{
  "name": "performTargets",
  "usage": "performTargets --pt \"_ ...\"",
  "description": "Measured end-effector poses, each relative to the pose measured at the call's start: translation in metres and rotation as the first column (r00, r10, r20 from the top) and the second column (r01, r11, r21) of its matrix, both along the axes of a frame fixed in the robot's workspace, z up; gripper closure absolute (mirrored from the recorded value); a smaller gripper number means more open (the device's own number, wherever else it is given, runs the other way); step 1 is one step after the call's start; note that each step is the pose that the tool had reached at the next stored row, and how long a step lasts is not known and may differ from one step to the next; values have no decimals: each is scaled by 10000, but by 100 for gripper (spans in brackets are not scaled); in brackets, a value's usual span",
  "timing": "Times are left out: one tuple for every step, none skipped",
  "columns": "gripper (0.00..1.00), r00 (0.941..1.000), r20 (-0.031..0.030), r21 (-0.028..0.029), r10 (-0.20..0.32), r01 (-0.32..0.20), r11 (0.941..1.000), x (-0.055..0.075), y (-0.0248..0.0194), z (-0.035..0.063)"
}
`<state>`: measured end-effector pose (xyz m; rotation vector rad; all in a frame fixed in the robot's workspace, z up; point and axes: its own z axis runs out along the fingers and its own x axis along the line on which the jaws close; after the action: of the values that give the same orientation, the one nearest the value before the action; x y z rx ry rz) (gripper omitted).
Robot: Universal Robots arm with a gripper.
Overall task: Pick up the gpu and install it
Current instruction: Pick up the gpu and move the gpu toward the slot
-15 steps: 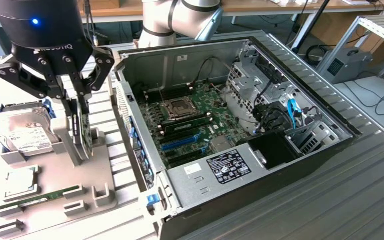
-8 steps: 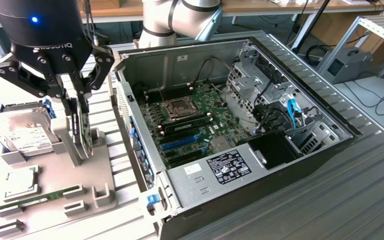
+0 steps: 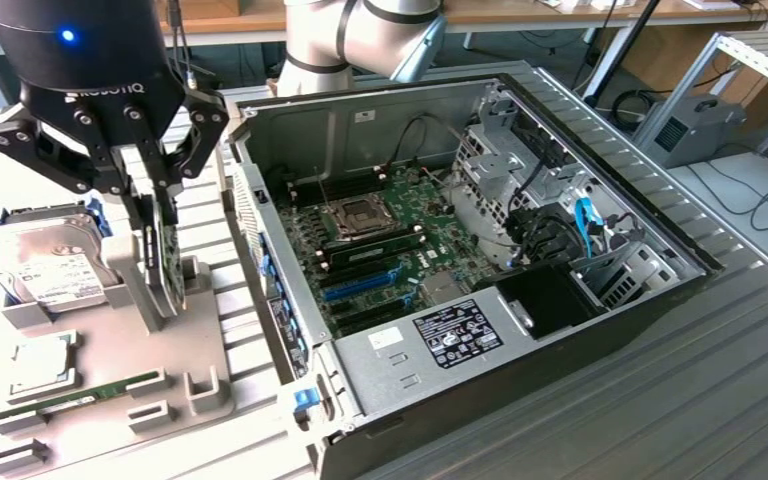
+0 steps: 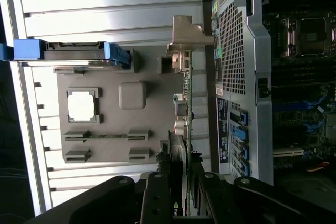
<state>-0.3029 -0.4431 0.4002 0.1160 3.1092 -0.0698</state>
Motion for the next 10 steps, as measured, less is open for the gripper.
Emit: performTargets --pt "74 10000 0 0 0 0 10000 0 0 2" --pt "74 10000 1 0 0 0 10000 0 0 4" --pt "74 10000 0 0 0 0 10000 0 0 6" --pt "74 10000 1 0 0 0 10000 0 0 18" --pt "74 10000 0 0 0 0 10000 0 0 28" --pt "74 10000 1 0 0 0 10000 0 0 29" --pt "74 10000 1 1 0 0 10000 0 0 31" --pt "74 10000 0 0 0 0 10000 0 0 33" --pt "74 10000 1 0 0 0 10000 0 0 34" --pt "74 10000 0 0 0 0 10000 0 0 35"
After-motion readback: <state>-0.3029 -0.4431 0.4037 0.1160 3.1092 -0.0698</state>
